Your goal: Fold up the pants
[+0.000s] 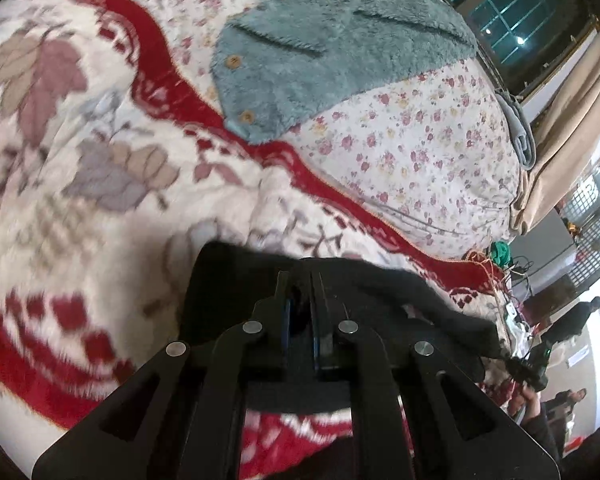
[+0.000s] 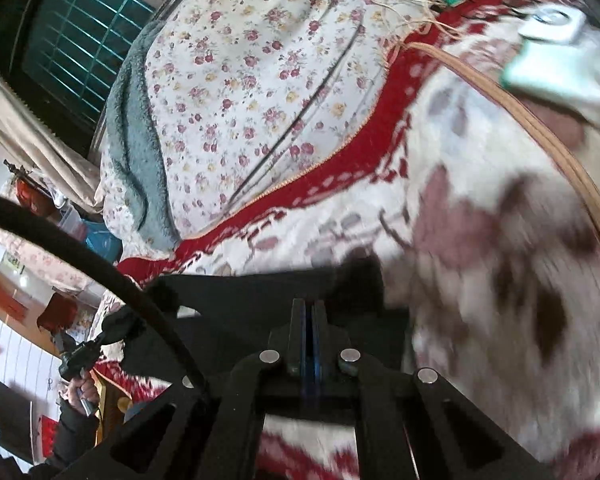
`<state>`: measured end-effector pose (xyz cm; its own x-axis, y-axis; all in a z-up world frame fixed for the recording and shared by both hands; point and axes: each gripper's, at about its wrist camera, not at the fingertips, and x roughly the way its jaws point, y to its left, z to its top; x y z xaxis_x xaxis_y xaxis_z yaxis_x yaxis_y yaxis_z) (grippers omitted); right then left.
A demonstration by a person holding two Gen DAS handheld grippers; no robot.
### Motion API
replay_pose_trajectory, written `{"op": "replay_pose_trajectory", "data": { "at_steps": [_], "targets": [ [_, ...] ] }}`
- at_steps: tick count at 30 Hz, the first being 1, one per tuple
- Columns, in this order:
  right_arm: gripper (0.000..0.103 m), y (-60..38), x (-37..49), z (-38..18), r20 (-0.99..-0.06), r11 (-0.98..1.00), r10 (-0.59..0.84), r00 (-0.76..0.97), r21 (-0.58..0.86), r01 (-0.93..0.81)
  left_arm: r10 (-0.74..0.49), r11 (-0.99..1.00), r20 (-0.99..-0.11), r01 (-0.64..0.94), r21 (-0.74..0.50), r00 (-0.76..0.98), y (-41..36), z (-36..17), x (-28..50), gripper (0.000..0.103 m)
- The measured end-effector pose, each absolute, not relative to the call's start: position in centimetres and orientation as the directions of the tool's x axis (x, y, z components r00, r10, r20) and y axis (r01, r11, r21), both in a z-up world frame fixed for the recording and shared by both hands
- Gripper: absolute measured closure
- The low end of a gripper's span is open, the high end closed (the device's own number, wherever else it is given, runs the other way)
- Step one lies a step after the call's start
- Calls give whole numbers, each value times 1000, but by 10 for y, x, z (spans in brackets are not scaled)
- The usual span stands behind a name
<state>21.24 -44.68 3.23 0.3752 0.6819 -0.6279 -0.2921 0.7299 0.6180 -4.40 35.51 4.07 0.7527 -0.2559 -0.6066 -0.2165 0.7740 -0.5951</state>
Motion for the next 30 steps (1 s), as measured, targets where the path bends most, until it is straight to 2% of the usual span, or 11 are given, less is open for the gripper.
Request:
{"op": "replay_pose_trajectory", "data": {
  "at_steps": [6,10,13,18,19,21,22,23,25,30],
  "targets": [
    [101,-465,185,8,-649,743,667,368,615,-262,-288,741,-601,-223,-633,746,354,11,-69,97],
    [101,-471,178,-2,-654,748,660,369,617,-244,-251,809,-617,-189,-557,746,343,10,-82,96],
    [101,-472,175,-6,-658,753,654,373,615,-235,-243,817,-598,-172,-551,764,342,10,-90,96],
    [102,-481,174,-9,-666,764,638,387,611,-209,-274,729,-436,-111,-675,857,352,28,-120,93],
    [103,-484,174,-10,-668,768,631,395,608,-199,-279,703,-412,-108,-703,867,357,30,-123,91],
    [103,-491,174,-10,-663,767,629,405,614,-187,-312,589,-340,-100,-802,887,370,27,-131,49],
    [103,-492,173,-9,-665,769,628,405,611,-188,-336,516,-315,-106,-850,888,376,22,-132,40],
    [103,-490,173,-9,-671,774,624,400,602,-197,-363,430,-296,-123,-894,884,382,15,-133,37],
    [103,-483,171,-7,-685,783,619,384,581,-223,-403,289,-261,-148,-946,877,388,3,-131,37],
    [103,-472,165,-1,-696,814,577,428,534,-229,-483,36,-279,-300,-953,830,382,-26,-120,37]
  ]
}}
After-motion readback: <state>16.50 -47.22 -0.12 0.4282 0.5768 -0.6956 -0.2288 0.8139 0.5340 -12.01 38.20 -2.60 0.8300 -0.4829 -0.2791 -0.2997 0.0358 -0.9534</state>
